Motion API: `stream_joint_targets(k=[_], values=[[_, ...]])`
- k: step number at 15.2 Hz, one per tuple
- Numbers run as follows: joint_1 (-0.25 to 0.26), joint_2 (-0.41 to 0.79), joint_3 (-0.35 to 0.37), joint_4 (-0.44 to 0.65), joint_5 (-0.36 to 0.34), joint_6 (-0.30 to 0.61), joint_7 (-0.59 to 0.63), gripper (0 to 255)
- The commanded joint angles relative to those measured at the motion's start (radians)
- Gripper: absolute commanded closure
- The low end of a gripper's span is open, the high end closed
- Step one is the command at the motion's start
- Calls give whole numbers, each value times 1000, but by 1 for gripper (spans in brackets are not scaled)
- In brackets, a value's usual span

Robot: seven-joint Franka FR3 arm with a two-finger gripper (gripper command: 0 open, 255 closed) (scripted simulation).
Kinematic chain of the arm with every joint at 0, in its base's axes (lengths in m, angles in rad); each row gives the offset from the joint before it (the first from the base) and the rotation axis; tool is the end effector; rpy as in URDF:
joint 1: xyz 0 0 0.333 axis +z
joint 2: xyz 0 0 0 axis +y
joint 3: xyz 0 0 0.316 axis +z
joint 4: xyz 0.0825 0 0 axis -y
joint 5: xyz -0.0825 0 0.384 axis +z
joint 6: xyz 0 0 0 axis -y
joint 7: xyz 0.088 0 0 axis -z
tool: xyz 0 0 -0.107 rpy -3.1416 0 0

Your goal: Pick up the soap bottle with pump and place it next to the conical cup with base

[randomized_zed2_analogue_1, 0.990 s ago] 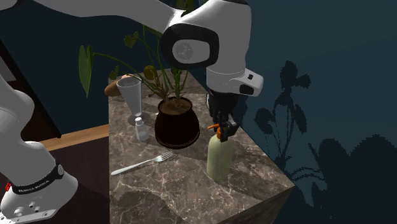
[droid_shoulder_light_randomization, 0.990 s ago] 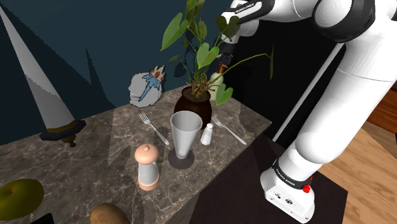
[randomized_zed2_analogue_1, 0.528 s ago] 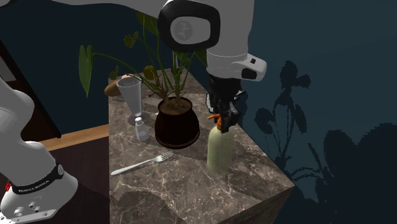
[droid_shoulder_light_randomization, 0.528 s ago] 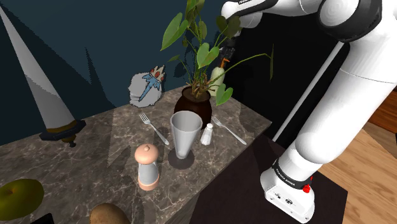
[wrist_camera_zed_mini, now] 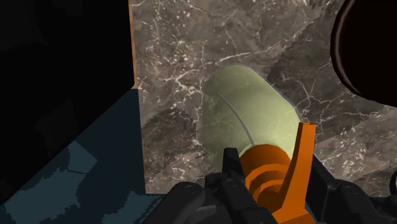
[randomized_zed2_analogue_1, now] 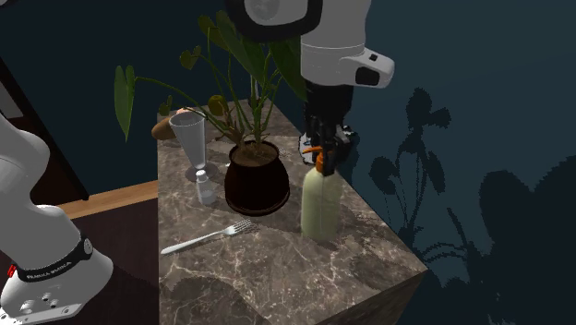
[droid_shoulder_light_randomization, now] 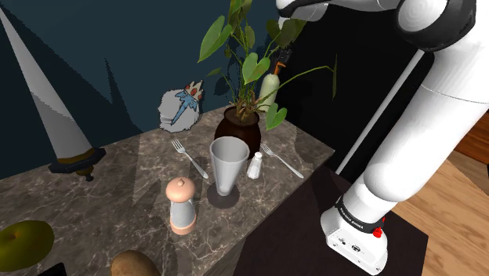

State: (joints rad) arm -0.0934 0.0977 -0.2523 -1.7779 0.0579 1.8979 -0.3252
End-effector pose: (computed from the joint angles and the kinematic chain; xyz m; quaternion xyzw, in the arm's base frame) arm 0.5618 -0.1928 0.4997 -0.9996 0.0185 -0.0171 0.0103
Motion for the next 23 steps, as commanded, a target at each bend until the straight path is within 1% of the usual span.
stream_joint_targets(k=[1,13,23], values=[[-1,-1,-1,27,-1,-28,1,255],[-3,3,-3,193,-1,-190,5,255],[-11,36,-6,372,7,-337,4,255]])
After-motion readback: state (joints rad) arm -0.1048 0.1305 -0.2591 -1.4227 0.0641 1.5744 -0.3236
